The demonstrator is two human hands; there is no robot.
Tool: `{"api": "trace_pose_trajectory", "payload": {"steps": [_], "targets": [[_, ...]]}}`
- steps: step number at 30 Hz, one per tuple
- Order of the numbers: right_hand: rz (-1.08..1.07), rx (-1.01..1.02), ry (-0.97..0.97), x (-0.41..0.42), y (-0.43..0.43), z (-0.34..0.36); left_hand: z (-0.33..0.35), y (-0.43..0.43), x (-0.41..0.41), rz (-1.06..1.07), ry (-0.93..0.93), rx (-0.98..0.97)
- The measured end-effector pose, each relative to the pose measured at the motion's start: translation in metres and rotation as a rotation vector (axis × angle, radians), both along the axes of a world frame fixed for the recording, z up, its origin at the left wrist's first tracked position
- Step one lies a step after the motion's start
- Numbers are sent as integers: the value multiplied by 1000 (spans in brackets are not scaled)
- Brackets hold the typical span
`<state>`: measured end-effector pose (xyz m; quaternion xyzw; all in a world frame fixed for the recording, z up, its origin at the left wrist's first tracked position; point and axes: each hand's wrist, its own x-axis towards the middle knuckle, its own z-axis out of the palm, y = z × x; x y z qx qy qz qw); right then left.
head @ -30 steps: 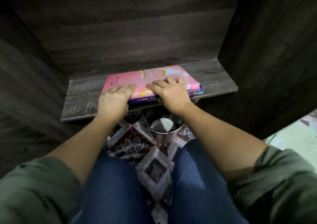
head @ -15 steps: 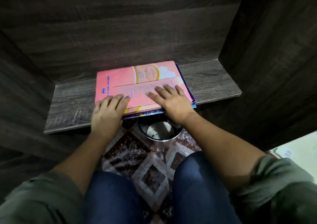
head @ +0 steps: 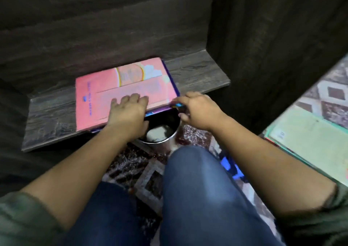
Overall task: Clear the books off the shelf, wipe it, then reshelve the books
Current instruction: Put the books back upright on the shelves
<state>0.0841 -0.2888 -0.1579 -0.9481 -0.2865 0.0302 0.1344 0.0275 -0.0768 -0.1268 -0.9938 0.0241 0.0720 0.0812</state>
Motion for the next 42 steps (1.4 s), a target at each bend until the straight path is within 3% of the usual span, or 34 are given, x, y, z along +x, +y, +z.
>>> {"api": "trace_pose_trajectory", "payload": {"steps": [3,7,14,19,27,33,39,42], "targets": [[-149,62,90,-36,-67,-3,10,-73,-2,-234,-43,-102],[-416,39,204,-91,-184,-32,3,-189,-12,-559,68,-253],[-752,-107,256,-143,-314,-86,-56,-344,-16,-933,231,-96],[-810,-182,178,-137,-350,-124,-108,-398,9,-925,236,-6],[-882,-263,88,-110,-350,-155,-161,-409,41,-900,167,23],[-828,-287,109,-99,-356,-140,-164,-423,52,-916,60,-24],[-735,-259,206,-81,-376,-112,-147,-438,76,-829,172,-130],[-736,-247,216,-77,-379,-105,-142,-445,71,-776,152,-46]]}}
